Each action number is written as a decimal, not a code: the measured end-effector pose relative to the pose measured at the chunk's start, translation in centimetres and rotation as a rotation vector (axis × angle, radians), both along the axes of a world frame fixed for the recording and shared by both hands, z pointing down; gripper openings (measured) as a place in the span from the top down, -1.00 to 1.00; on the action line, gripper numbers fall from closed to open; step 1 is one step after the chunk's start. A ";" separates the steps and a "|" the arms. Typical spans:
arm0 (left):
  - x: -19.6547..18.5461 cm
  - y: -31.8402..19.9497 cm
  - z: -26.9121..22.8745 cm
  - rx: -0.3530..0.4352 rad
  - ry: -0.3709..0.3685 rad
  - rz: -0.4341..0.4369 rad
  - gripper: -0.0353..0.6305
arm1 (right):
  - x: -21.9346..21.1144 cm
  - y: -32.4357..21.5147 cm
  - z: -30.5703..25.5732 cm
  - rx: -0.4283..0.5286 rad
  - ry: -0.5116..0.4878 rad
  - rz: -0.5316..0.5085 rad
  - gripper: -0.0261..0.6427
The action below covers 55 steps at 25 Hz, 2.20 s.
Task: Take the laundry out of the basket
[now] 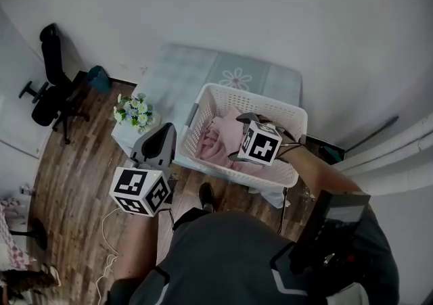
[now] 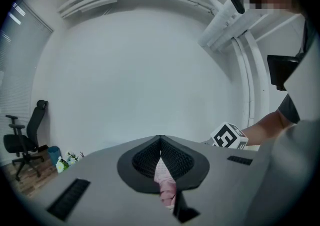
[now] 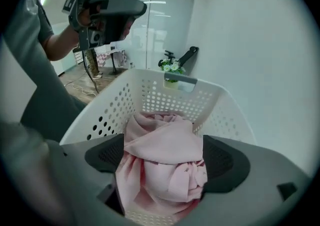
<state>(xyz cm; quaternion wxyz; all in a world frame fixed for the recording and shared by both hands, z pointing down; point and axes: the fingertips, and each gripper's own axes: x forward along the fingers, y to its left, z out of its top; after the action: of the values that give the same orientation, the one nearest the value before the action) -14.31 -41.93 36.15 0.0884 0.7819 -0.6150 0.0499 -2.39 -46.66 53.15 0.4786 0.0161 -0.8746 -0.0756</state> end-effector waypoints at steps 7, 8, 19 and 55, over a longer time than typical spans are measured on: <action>-2.5 -2.1 2.2 -0.047 0.013 -0.006 0.87 | -1.7 -1.0 7.4 0.007 0.217 -0.154 -0.49; -2.7 -2.3 2.4 -0.052 0.014 -0.005 0.87 | -1.8 -1.1 8.4 -0.005 0.240 -0.161 -0.49; -4.7 -4.7 3.8 -0.076 0.027 0.015 0.87 | -2.2 -2.3 15.3 0.072 0.420 -0.222 -0.50; -5.6 -5.5 4.5 -0.073 0.063 0.074 0.87 | 0.2 -0.5 16.4 -0.065 0.382 -0.144 -0.12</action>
<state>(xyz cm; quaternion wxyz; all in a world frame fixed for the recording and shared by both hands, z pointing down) -19.91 -47.45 40.70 0.1339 0.8017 -0.5803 0.0509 -2.19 -47.20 69.58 0.6295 -0.0765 -0.7688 -0.0827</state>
